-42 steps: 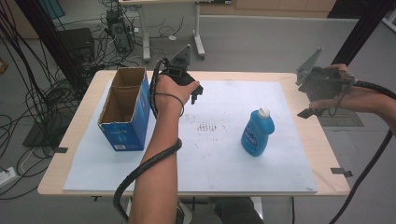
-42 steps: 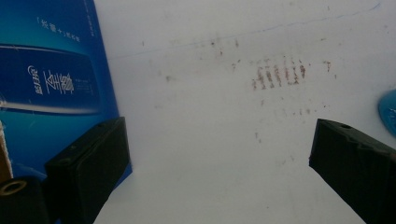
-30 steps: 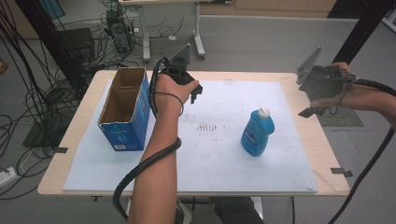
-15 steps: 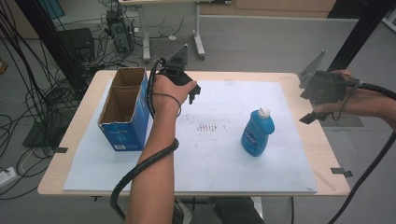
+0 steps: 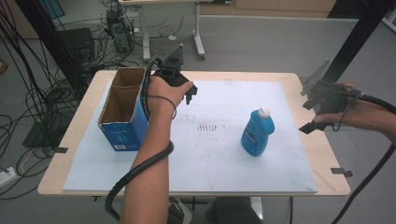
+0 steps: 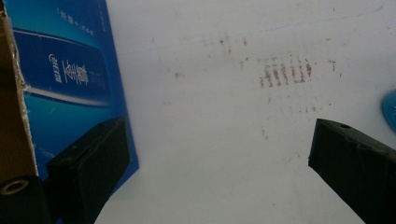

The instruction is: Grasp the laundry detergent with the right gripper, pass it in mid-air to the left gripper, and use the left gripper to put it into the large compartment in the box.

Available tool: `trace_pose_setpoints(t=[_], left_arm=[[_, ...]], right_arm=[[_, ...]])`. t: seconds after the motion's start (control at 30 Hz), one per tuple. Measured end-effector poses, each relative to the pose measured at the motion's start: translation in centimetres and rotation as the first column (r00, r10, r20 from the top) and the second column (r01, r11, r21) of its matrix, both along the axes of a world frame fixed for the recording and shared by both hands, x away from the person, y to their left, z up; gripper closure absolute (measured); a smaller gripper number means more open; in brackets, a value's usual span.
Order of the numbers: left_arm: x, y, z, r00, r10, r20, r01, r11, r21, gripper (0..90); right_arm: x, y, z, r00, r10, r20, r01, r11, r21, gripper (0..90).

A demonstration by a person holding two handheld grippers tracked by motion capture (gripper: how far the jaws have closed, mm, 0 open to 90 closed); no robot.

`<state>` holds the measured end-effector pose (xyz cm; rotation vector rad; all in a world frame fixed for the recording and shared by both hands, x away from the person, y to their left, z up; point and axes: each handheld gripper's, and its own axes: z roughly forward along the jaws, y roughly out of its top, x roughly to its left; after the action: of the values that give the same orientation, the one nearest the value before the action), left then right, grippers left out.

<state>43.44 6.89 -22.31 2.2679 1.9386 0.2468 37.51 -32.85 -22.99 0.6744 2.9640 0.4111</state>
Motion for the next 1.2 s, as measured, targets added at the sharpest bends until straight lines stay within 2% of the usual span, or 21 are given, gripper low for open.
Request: trace_pose_setpoints(t=[0.23,0.37,0.5,0.63,0.73,0.83,0.87,1.0,1.03,1.13,1.17,1.2], left_arm=[[-0.2,0.5,-0.4,1.0000,0.003,-0.004,-0.003,1.0000,0.000,6.2],[-0.4,0.7,-0.4,1.0000,0.003,-0.002,-0.003,1.0000,0.001,6.3],[-0.6,0.8,-0.4,1.0000,0.002,0.002,-0.002,1.0000,-0.001,6.3],[-0.8,1.2,-0.6,1.0000,-0.001,0.005,0.001,1.0000,-0.006,6.2],[-0.9,1.3,-0.6,1.0000,0.004,0.006,-0.004,1.0000,0.000,6.2],[-0.9,1.3,-0.5,0.9999,0.006,0.011,-0.006,1.0000,0.004,6.3],[-0.9,1.2,-0.4,0.9999,0.004,0.013,-0.004,1.0000,0.005,6.2],[-0.8,1.0,-0.3,0.9998,0.000,0.017,0.000,1.0000,0.006,6.3],[-0.8,1.0,-0.2,0.9998,-0.001,0.019,0.001,1.0000,0.005,6.2],[-0.7,1.1,-0.3,0.9998,-0.001,0.021,0.001,1.0000,0.006,6.3],[-0.7,1.1,-0.3,0.9998,-0.001,0.021,0.001,1.0000,0.006,6.3],[-0.7,1.1,-0.4,0.9999,-0.006,0.016,0.006,1.0000,-0.003,6.2]], right_arm=[[-1.9,0.4,-3.0,0.9983,-0.058,0.013,0.056,0.995,0.078,5.3],[-3.0,0.9,-5.0,0.9962,-0.086,0.019,0.083,0.991,0.102,5.6],[-3.8,1.2,-6.7,0.9908,-0.132,0.033,0.125,0.981,0.150,4.1],[-4.8,1.5,-8.6,0.9787,-0.192,0.071,0.174,0.963,0.205,3.4],[-5.5,1.8,-9.9,0.9701,-0.229,0.080,0.203,0.946,0.251,3.6],[-6.0,2.3,-11.2,0.9570,-0.266,0.115,0.222,0.928,0.300,3.6],[-6.3,2.6,-11.6,0.9472,-0.299,0.116,0.249,0.914,0.321,3.6],[-6.5,3.2,-12.7,0.9111,-0.382,0.156,0.305,0.878,0.368,3.1],[-6.4,3.4,-13.0,0.8971,-0.411,0.163,0.324,0.862,0.389,3.0],[-6.4,3.8,-13.7,0.8751,-0.452,0.173,0.345,0.833,0.432,3.0],[-6.4,3.8,-13.7,0.8751,-0.452,0.173,0.345,0.833,0.432,3.0],[-6.4,4.2,-13.9,0.8627,-0.475,0.173,0.352,0.810,0.469,2.8]])
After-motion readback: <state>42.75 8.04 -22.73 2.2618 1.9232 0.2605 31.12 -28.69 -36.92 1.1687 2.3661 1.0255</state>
